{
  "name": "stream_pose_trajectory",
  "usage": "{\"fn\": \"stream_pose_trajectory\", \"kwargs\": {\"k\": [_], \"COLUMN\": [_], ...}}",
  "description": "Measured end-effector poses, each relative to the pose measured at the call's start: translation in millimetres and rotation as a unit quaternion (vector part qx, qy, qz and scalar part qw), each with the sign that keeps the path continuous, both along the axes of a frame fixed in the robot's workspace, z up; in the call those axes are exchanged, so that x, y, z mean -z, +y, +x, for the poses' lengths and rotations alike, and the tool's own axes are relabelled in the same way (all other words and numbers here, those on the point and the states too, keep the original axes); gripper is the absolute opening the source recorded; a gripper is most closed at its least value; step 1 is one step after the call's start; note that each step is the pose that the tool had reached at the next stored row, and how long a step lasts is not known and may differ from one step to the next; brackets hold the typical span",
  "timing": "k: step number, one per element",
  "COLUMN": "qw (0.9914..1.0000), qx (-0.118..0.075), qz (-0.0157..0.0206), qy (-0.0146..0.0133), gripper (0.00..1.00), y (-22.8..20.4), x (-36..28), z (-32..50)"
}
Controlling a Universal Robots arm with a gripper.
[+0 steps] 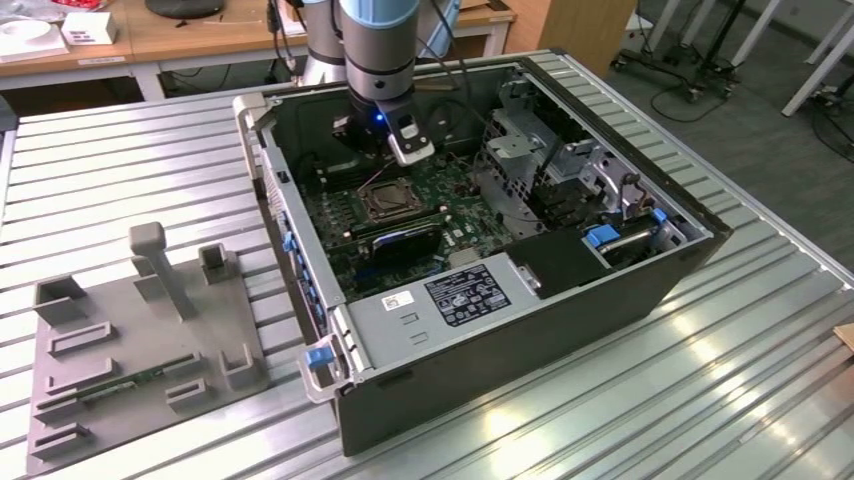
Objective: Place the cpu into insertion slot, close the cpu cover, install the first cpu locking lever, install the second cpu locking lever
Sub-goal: 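Install the first cpu locking lever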
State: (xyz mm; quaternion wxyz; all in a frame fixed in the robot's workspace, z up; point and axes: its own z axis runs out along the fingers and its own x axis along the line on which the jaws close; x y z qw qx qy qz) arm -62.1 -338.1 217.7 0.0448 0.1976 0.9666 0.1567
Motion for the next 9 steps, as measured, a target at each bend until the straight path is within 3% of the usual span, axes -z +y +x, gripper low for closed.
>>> {"fn": "stream_pose_trajectory", "kwargs": {"k": [9], "qw": [1.00000], "qx": [0.000], "qz": [-0.0001], "qy": [0.0002], "gripper": [0.10], "y": [-0.1], "x": [1.7], "z": [6.2]}}
